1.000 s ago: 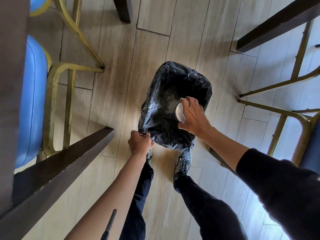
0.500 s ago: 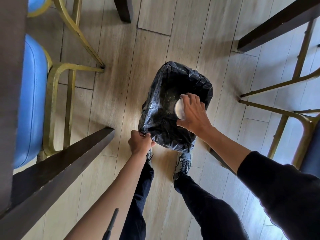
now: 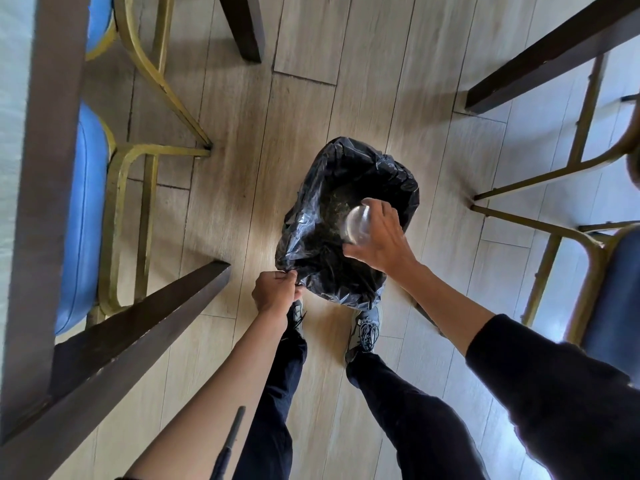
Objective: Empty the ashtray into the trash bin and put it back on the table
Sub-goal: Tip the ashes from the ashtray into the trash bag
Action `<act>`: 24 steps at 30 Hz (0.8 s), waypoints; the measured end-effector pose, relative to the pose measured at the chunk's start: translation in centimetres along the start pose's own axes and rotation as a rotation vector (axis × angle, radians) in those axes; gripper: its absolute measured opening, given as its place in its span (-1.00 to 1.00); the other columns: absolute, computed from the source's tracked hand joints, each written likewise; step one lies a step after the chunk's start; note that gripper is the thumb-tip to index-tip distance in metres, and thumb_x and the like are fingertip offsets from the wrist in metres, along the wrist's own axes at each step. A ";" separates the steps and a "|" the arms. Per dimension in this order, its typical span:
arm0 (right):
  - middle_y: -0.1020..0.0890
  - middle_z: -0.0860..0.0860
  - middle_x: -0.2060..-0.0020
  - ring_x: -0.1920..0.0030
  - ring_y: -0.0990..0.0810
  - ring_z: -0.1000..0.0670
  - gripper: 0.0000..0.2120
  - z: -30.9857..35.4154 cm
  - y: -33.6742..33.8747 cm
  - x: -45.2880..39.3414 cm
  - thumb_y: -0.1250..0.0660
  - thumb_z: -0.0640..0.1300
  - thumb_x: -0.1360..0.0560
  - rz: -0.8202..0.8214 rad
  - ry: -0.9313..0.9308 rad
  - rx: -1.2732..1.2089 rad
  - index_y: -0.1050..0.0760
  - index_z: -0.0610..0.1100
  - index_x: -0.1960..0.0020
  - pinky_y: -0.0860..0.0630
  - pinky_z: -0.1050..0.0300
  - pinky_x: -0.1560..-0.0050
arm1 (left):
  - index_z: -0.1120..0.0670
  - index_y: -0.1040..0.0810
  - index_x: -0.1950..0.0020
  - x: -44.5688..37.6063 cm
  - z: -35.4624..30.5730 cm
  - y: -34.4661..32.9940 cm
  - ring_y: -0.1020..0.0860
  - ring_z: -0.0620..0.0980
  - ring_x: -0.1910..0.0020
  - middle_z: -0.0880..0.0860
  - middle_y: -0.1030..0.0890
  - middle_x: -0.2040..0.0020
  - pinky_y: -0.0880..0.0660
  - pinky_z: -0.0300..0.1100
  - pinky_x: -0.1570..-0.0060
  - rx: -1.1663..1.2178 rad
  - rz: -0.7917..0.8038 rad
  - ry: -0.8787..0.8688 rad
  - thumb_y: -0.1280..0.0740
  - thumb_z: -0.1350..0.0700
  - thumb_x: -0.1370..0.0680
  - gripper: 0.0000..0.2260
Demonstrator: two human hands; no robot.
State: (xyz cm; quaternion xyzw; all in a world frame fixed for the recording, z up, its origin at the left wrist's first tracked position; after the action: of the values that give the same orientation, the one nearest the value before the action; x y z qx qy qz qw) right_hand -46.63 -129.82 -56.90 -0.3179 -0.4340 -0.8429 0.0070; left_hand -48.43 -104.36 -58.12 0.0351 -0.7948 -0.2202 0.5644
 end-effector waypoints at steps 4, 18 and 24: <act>-0.55 -0.05 -0.22 -0.14 -0.57 -0.02 -0.27 0.1 2.9 1.6 -0.62 0.00 -0.36 -0.014 -0.261 -0.585 -0.37 -0.13 -0.41 -0.52 0.11 -0.16 | 0.05 -0.53 0.31 2.9 -0.8 1.1 -0.74 0.23 0.11 0.16 -0.72 0.24 -0.69 0.12 -0.11 -0.060 0.030 -0.025 -0.44 0.13 -0.60 -0.72; -0.52 -0.22 -0.32 -0.26 -0.53 -0.24 -0.38 6.3 15.0 18.6 -0.38 0.17 -0.48 0.025 -0.583 -1.722 -0.44 -0.11 -0.44 -0.61 -0.08 0.00 | -0.07 -0.58 -0.03 24.1 -7.4 6.5 -0.70 0.02 -0.08 0.06 -0.72 -0.08 -0.66 0.05 -0.15 -0.133 0.252 -0.398 -0.38 0.04 -0.61 -0.97; -0.61 -0.24 -0.28 -0.28 -0.59 -0.27 -0.48 13.0 22.2 25.2 -0.19 0.12 -0.63 0.185 -0.338 -1.780 -0.46 -0.20 -0.43 -0.59 -0.25 -0.19 | 0.06 -0.55 -0.31 37.1 -10.8 9.9 -0.65 -0.22 -0.13 -0.11 -0.68 -0.15 -0.57 -0.38 -0.11 -0.127 0.261 -0.735 -0.42 0.06 -0.60 -0.71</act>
State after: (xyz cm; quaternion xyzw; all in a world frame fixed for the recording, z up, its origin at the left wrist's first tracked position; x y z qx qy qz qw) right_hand -53.51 -127.45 -21.61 -0.3588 0.4092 -0.8048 -0.2370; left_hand -50.02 -110.12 -18.67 -0.1827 -0.9264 -0.1933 0.2667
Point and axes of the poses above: each hand's wrist, its own x-axis away from the middle knuckle, its own y-axis out of the back of the hand, z = x × y, the point moved 7 cm from there along -x, towards the middle knuckle
